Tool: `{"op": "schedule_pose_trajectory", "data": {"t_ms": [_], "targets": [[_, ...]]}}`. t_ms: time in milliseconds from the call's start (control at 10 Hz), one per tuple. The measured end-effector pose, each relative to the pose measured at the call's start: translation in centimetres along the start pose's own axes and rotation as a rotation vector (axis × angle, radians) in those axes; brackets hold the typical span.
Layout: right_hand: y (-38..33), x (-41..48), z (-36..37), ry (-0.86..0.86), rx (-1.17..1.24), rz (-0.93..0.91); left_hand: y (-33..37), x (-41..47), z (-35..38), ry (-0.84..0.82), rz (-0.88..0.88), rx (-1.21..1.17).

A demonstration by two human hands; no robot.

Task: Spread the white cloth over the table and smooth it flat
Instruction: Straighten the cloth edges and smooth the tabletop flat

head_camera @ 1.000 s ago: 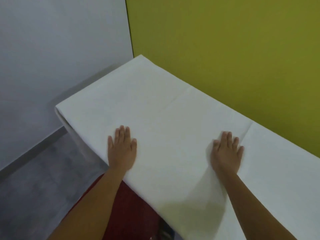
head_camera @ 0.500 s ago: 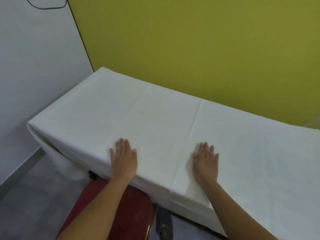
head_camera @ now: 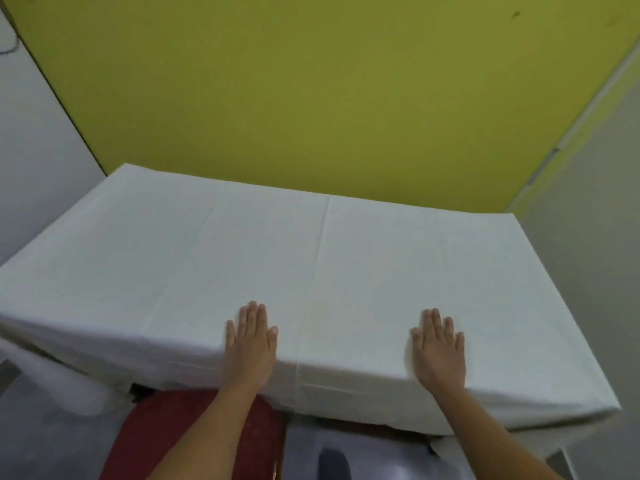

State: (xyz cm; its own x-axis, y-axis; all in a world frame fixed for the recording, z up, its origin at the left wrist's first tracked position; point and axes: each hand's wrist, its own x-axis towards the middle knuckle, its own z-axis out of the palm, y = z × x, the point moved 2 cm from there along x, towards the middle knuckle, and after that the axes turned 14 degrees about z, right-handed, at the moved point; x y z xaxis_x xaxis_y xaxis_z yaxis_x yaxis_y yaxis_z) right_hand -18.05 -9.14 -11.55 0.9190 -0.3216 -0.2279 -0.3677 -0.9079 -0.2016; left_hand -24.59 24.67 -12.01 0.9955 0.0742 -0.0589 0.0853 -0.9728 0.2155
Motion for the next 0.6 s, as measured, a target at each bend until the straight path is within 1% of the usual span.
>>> {"op": "schedule_pose_trajectory", "data": {"t_ms": [100, 200, 300, 400, 500, 600], "targets": [[-0.2, 0.0, -0.6, -0.045, -0.029, -0.025, 0.8, 0.7, -0.6, -0.072, -0.047, -0.030], [-2.9, 0.1, -1.4, -0.076, -0.076, -0.156, 2.1, 1.7, -1.8, -0.121, -0.045, -0.017], [-7.1, 0.7, -3.0, -0.082, -0.074, -0.288, 3.2, 3.1, -3.8, -0.130, -0.026, 0.041], [-11.4, 1.4, -4.7, -0.103, -0.099, -0.402, 4.0, 4.6, -6.2, -0.177, -0.037, 0.035], [-14.7, 2.5, -6.4, -0.105, -0.118, -0.458, 4.9, 6.2, -8.8, -0.170, -0.017, 0.032], [-17.1, 3.7, -8.2, -0.100, -0.113, -0.461, 6.5, 8.1, -11.7, -0.127, 0.026, 0.051]]}}
